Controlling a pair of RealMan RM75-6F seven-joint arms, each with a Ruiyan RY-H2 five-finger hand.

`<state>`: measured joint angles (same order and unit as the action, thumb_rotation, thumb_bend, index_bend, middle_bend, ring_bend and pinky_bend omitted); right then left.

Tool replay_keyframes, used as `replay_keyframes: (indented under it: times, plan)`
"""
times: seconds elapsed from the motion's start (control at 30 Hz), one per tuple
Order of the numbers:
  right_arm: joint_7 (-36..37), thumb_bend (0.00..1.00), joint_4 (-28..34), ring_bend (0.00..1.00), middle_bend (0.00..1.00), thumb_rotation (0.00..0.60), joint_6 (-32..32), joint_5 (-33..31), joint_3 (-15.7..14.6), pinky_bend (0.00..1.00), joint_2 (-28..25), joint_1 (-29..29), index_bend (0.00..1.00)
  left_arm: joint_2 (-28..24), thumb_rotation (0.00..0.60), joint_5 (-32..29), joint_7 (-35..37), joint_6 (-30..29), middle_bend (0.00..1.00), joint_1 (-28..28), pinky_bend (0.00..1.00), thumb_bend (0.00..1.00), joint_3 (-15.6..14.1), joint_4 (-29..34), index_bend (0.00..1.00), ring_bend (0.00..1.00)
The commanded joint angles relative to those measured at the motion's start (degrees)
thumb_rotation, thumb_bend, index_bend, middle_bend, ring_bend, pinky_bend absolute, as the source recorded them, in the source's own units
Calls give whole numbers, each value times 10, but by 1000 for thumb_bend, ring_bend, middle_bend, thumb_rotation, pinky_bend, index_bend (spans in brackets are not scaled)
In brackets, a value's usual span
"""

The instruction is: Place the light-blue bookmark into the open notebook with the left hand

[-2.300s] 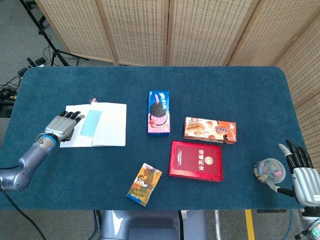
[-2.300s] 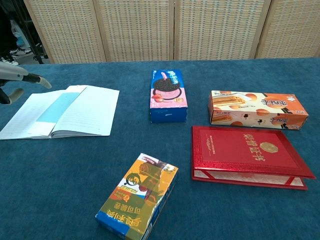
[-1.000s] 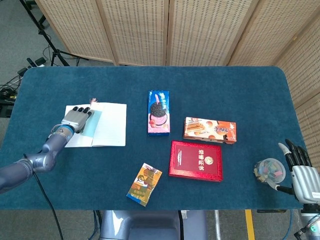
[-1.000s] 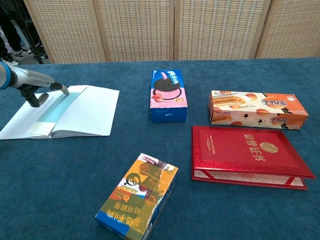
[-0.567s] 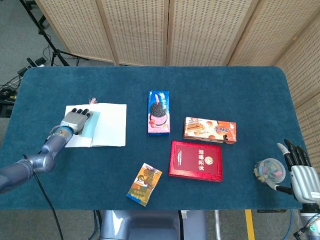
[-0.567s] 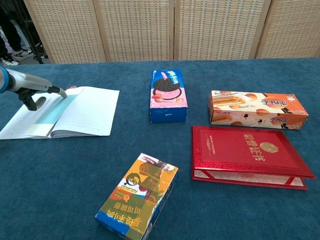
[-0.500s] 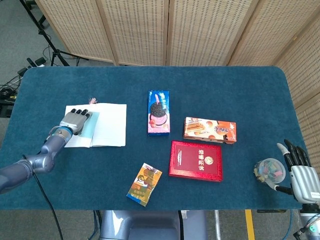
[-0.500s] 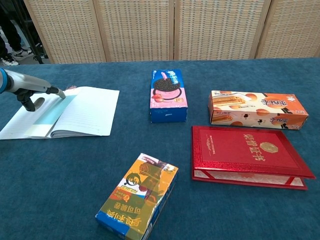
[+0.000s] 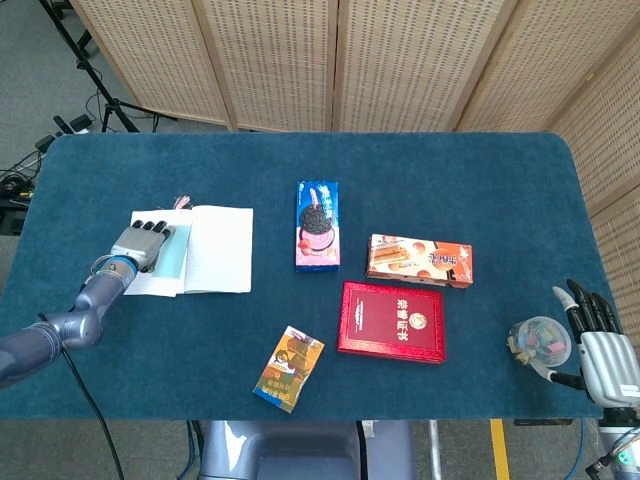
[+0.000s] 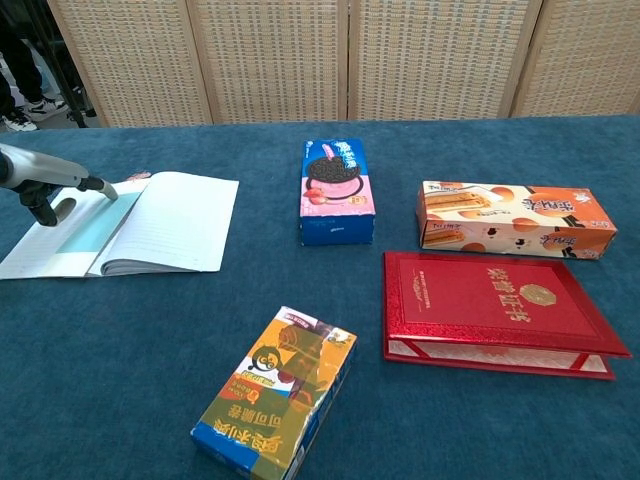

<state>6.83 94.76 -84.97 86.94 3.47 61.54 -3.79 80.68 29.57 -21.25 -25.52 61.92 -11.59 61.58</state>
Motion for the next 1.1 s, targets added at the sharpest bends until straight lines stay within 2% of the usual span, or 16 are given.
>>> replay_keyframes:
  times: [0.03, 0.53, 1.1]
  plan:
    - [0, 2, 0, 0, 0, 600, -1, 1, 0, 0, 0, 0, 0, 2, 600, -10, -4, -4, 0, 1, 0, 870, -5, -1, 0, 0]
    - [1, 2, 1, 0, 0, 600, -3, 5, -2, 0, 0, 1, 0, 8, 600, -101, -37, -27, 0, 22, 0, 873, -30, 9, 0, 0]
    - [3, 2, 0, 0, 0, 600, -6, 9, -2, 0, -1, 1, 0, 30, 600, -160, -72, -52, 0, 33, 0, 873, -31, 6, 0, 0]
